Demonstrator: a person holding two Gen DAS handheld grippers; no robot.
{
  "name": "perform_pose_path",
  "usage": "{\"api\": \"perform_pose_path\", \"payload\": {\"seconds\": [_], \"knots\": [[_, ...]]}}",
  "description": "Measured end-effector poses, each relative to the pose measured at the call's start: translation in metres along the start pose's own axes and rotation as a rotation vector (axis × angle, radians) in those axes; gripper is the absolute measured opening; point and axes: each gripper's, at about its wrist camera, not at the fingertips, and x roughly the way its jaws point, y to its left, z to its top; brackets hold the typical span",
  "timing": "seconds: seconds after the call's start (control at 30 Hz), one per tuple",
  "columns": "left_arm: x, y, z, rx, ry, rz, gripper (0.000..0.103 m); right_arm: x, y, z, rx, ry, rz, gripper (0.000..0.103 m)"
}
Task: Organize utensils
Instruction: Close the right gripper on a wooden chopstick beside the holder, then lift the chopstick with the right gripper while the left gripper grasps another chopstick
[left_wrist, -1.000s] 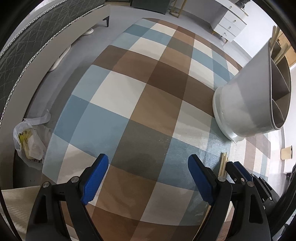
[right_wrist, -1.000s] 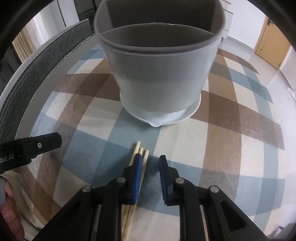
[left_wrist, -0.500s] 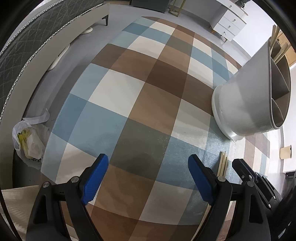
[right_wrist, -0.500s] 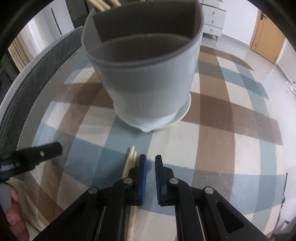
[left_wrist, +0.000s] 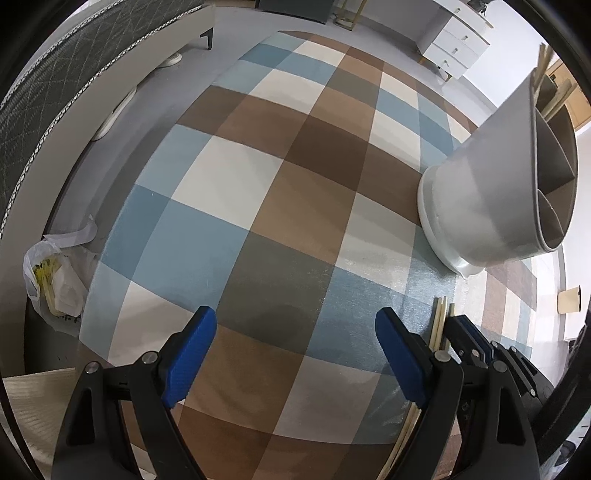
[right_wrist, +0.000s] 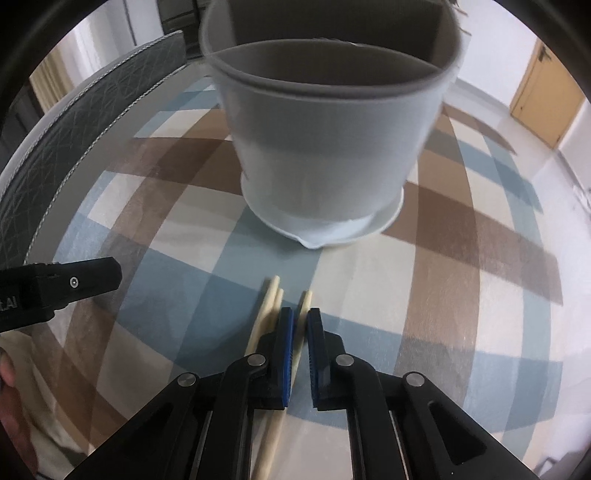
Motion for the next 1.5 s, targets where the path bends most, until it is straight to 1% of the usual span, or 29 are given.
{"api": "perform_pose_path", "payload": {"seconds": [0.13,0.2,0.27,0.37,0.57,0.63,0.73,0.87,0.93,1.0,1.07,1.17,1.3,1.37,1.47,1.5], "knots": [[-0.004,-0.001,-0.002,0.013,-0.015,0.027,0.085,0.000,-0.010,0.000,0.054,-0.013,0.049,0.004],[-0.005,-0.001,-0.003,0.016,-0.024,0.039,0.085,-0.002,-0.024,-0.001,0.120,-0.014,0.078,0.004],[-0.008,-0.004,-0.005,0.019,-0.030,0.044,0.085,-0.009,-0.040,-0.004,0.191,-0.034,0.113,0.004],[-0.010,-0.013,-0.010,0.039,-0.041,0.036,0.085,-0.028,-0.059,-0.009,0.260,-0.088,0.152,0.004],[-0.011,-0.046,-0.022,0.131,-0.042,0.024,0.084,-0.066,-0.095,-0.019,0.343,-0.230,0.230,0.004],[-0.012,-0.053,-0.025,0.148,-0.044,0.026,0.085,-0.075,-0.103,-0.020,0.370,-0.260,0.234,0.004],[-0.008,-0.061,-0.028,0.154,-0.031,0.038,0.084,-0.082,-0.119,-0.025,0.418,-0.281,0.250,0.004],[-0.004,-0.068,-0.030,0.147,-0.023,0.022,0.084,-0.090,-0.138,-0.035,0.467,-0.297,0.243,0.004],[-0.003,-0.073,-0.032,0.159,-0.024,0.023,0.084,-0.091,-0.144,-0.040,0.472,-0.298,0.210,0.004],[0.000,-0.079,-0.034,0.174,-0.013,0.012,0.084,-0.089,-0.154,-0.044,0.516,-0.287,0.235,0.004],[0.003,-0.086,-0.035,0.196,-0.006,0.004,0.083,-0.089,-0.162,-0.047,0.545,-0.292,0.232,0.004],[0.008,-0.093,-0.036,0.229,-0.005,0.017,0.082,-0.090,-0.168,-0.047,0.570,-0.300,0.241,0.004],[0.011,-0.100,-0.038,0.250,0.005,0.002,0.077,-0.091,-0.165,-0.042,0.555,-0.310,0.247,0.004],[0.015,-0.106,-0.038,0.285,0.002,0.025,0.076,-0.090,-0.163,-0.041,0.545,-0.310,0.248,0.004],[0.022,-0.112,-0.035,0.298,0.002,0.032,0.066,-0.089,-0.162,-0.040,0.542,-0.306,0.251,0.004],[0.025,-0.113,-0.033,0.297,0.003,0.038,0.059,-0.088,-0.162,-0.040,0.542,-0.305,0.249,0.004]]}}
